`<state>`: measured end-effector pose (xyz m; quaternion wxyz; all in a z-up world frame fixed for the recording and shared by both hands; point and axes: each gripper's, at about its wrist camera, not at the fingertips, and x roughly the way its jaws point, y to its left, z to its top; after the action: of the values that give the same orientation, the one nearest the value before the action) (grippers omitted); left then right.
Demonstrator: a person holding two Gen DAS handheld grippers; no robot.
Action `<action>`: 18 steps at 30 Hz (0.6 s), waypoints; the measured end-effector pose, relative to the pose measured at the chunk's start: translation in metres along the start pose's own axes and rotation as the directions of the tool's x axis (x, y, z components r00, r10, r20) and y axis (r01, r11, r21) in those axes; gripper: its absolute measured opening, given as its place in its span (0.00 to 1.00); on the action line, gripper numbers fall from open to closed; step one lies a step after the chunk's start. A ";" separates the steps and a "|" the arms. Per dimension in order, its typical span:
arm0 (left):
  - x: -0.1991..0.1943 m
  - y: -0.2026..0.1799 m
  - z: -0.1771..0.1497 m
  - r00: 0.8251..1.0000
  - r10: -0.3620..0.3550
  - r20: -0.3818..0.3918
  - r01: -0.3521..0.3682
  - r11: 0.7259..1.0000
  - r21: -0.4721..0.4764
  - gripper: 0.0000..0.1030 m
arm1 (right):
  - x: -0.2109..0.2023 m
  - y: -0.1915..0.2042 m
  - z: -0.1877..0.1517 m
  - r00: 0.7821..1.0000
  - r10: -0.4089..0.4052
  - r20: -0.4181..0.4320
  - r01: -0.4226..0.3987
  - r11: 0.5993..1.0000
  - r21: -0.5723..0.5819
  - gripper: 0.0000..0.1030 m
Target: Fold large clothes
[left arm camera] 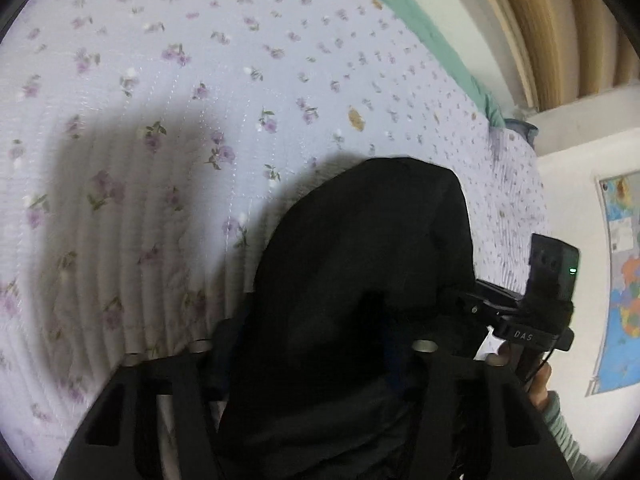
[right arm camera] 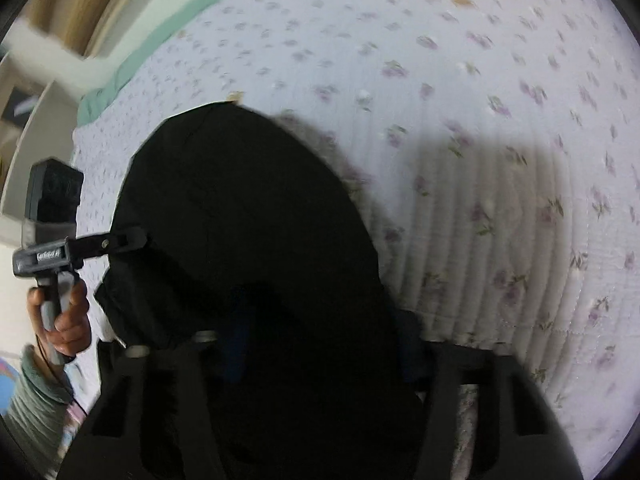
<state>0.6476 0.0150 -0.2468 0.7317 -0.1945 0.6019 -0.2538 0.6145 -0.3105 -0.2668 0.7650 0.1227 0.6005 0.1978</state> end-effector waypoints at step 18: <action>-0.159 -0.131 -0.241 0.976 0.087 0.198 -0.154 0.923 0.353 0.19 | -0.170 0.127 -0.204 0.939 -0.135 0.318 0.208 0.956 -0.208 0.20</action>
<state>0.3704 0.0127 -0.0932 0.8205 -0.0390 0.4868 -0.2973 0.3633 -0.2840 -0.1159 0.8708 0.0055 0.4578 0.1795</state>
